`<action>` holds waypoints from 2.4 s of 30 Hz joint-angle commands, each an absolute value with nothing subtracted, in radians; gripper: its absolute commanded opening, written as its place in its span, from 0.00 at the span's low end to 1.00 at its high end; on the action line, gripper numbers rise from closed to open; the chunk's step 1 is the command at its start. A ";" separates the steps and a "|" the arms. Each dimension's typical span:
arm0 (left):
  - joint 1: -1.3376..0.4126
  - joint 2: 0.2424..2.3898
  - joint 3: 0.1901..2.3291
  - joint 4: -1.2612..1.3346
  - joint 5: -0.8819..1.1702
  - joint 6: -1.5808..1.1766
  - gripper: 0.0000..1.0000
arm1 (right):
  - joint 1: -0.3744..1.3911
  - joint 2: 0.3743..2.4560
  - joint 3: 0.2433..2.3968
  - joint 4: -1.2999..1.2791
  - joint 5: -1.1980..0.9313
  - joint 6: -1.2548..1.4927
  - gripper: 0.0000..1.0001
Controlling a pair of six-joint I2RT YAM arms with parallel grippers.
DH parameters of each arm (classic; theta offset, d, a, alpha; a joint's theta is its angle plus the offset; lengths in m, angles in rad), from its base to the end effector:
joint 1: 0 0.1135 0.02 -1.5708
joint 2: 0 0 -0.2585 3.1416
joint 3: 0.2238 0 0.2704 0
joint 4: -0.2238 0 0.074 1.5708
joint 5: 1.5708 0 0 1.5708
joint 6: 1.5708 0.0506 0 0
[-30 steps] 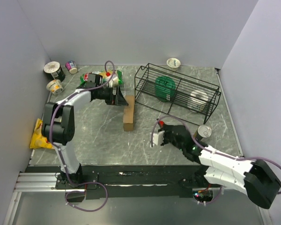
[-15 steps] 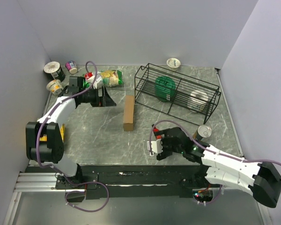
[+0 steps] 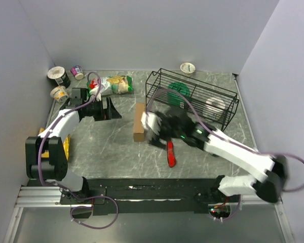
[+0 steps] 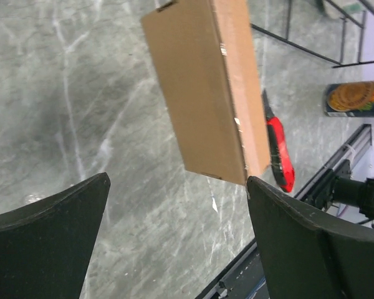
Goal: Unpack the express box
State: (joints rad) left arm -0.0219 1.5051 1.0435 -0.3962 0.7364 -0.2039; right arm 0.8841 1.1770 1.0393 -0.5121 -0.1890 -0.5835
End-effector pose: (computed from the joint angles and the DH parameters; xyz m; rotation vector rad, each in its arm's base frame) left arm 0.3379 -0.0414 0.2234 0.1221 2.3586 -0.9942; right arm 0.1757 0.2293 0.3006 -1.5716 1.5862 0.3747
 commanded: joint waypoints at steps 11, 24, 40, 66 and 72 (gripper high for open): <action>-0.012 1.490 1.068 -0.433 0.476 -0.227 0.98 | 0.874 1.816 1.730 -0.506 0.328 0.167 0.93; 0.075 1.319 0.960 -0.404 0.502 -0.347 0.99 | 0.910 1.879 1.666 -0.591 0.341 0.278 0.91; 0.091 1.312 0.922 -0.407 0.525 -0.325 0.99 | 0.891 1.997 1.732 -0.601 0.356 0.336 0.87; -0.155 1.741 1.057 -0.114 0.857 -0.414 0.93 | 0.808 1.842 1.534 -0.502 0.034 0.262 0.29; -0.163 1.865 1.129 -0.159 0.835 -0.425 0.91 | 0.808 1.839 1.531 -0.482 -0.031 0.236 0.21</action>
State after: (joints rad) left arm -0.1646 1.8149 1.0618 -0.1608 0.8165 -0.4084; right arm 0.8051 1.8885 1.5402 -0.5083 0.0467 0.2592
